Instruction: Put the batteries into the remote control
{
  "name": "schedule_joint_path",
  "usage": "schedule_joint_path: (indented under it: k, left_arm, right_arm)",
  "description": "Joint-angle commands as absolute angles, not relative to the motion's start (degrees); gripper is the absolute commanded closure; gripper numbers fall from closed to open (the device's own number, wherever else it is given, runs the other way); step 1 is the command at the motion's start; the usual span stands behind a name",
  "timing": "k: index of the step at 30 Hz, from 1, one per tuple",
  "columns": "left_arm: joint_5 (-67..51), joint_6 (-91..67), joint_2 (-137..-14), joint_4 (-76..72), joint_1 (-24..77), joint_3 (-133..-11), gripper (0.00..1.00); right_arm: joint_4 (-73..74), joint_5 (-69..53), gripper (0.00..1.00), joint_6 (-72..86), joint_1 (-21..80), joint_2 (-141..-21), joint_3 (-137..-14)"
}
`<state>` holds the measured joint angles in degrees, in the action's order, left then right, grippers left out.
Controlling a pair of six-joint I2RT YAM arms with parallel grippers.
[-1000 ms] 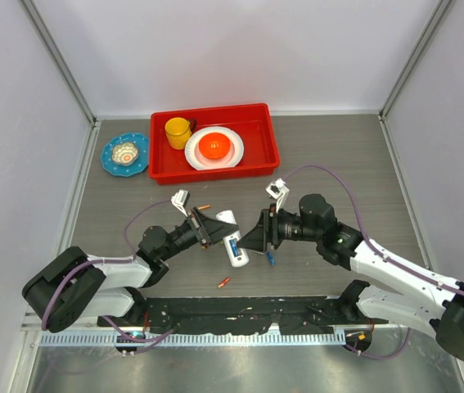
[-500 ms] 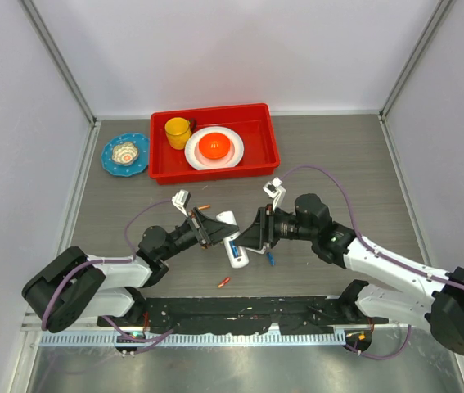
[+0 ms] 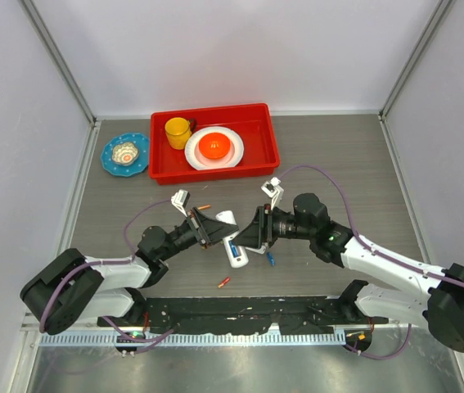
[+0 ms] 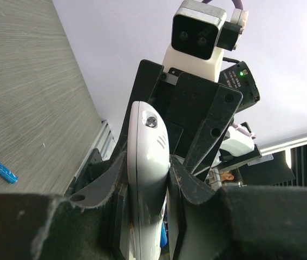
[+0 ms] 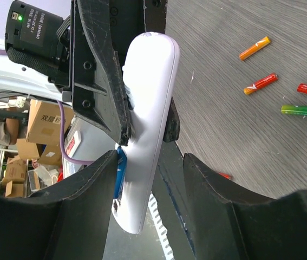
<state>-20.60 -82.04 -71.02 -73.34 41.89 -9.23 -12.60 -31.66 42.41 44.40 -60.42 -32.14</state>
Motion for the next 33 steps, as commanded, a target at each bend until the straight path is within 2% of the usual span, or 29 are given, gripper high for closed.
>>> schedule_joint_path:
  k: [1, 33]
  left_arm:
    - [-21.2, -82.4, -68.8, -88.6, 42.0, -11.4, 1.00]
    - [-19.8, -80.8, -70.1, -88.5, 42.1, -10.0, 1.00]
  right_arm:
    - [-14.7, -31.0, 0.44, 42.6, 44.2, -61.5, -31.7]
    - [-13.7, -33.2, 0.35, 44.5, 44.3, -58.7, -34.5]
